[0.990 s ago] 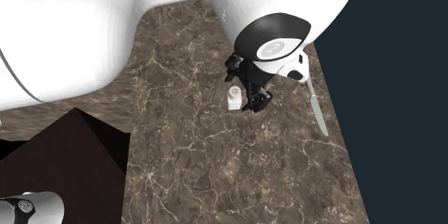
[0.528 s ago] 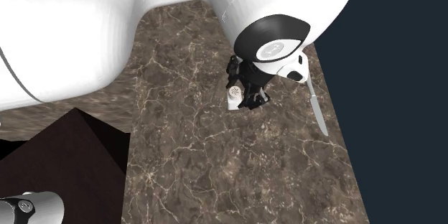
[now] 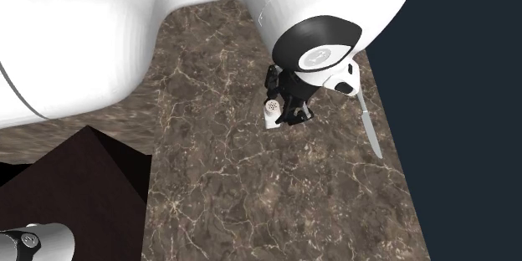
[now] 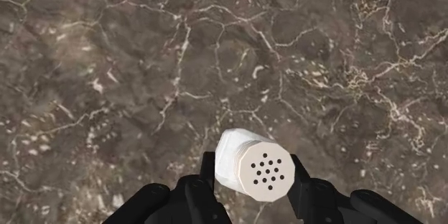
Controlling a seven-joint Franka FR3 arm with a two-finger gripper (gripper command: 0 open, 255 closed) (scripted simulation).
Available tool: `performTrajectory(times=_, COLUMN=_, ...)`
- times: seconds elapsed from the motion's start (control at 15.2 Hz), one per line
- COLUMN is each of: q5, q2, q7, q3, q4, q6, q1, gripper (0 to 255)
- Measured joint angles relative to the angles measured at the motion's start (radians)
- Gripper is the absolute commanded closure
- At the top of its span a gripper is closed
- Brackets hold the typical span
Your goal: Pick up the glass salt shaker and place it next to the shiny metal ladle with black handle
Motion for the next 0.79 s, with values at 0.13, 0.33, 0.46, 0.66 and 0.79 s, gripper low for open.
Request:
performTrajectory(times=0.13, q5=0.0, q2=0.001, q7=0.001, q3=0.0, q4=0.006, q6=-0.006, q1=-0.001, gripper=255)
performTrajectory(times=0.33, q5=-0.001, q2=0.004, q7=0.005, q3=0.0, q4=0.044, q6=-0.041, q1=-0.005, gripper=255)
performTrajectory(times=0.46, q5=-0.001, q2=0.001, q7=0.009, q3=0.0, q4=0.065, q6=-0.065, q1=-0.006, gripper=255)
performTrajectory(times=0.66, q5=-0.001, q2=0.009, q7=0.012, q3=0.001, q4=0.118, q6=-0.11, q1=-0.013, gripper=255)
performTrajectory(times=0.79, q5=-0.001, q2=0.003, q7=0.015, q3=0.001, q4=0.136, q6=-0.133, q1=-0.015, gripper=255)
